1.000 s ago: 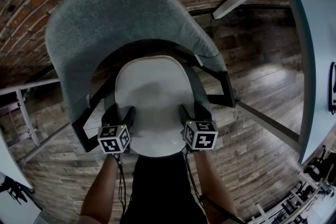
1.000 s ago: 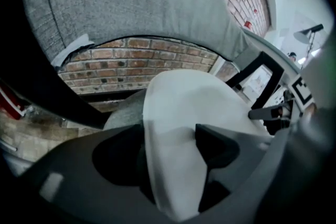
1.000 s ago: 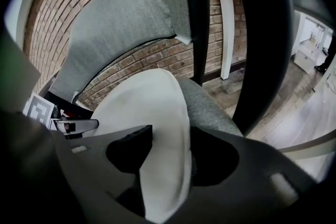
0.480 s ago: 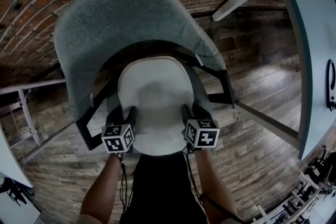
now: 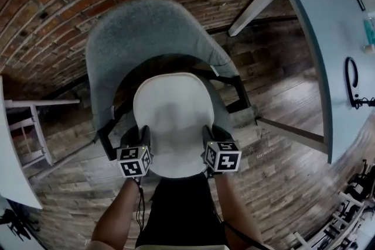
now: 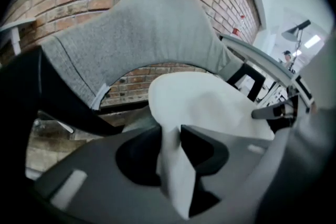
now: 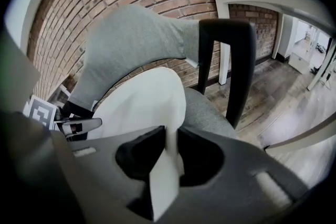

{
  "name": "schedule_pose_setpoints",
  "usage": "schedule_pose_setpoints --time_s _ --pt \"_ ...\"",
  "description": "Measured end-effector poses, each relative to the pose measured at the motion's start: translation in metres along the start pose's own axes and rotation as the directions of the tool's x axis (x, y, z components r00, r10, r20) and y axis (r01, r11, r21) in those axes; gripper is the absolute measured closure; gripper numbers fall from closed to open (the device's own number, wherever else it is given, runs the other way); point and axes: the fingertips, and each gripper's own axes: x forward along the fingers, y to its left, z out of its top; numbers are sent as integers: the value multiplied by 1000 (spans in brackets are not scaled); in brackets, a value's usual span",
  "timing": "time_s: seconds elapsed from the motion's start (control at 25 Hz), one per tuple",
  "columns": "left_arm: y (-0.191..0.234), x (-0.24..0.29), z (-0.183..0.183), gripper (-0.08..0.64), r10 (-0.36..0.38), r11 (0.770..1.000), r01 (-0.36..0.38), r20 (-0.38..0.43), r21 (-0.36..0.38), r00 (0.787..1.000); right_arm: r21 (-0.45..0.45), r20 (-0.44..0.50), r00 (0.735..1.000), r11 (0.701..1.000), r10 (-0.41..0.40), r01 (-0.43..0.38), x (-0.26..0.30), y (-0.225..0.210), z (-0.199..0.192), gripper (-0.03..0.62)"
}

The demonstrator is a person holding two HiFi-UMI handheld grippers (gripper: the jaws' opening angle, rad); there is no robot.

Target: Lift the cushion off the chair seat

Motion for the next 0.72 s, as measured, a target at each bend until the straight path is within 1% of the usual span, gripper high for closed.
schedule_pose_setpoints --time_s 0.16,0.36,0.6,0.72 --pt "-12 -34 21 448 -25 999 24 26 27 999 -10 32 999 1000 -14 14 -40 11 12 515" --pt "-32 -103 54 448 -51 996 46 58 70 997 -7 69 997 1000 -27 28 -112 35 30 515" --pt "-43 -182 111 449 -63 993 48 150 104 987 -34 161 987 999 -19 25 -191 74 73 515" --pt "-48 -222 132 449 -64 991 41 190 124 980 -55 201 979 998 -17 29 -227 94 84 515"
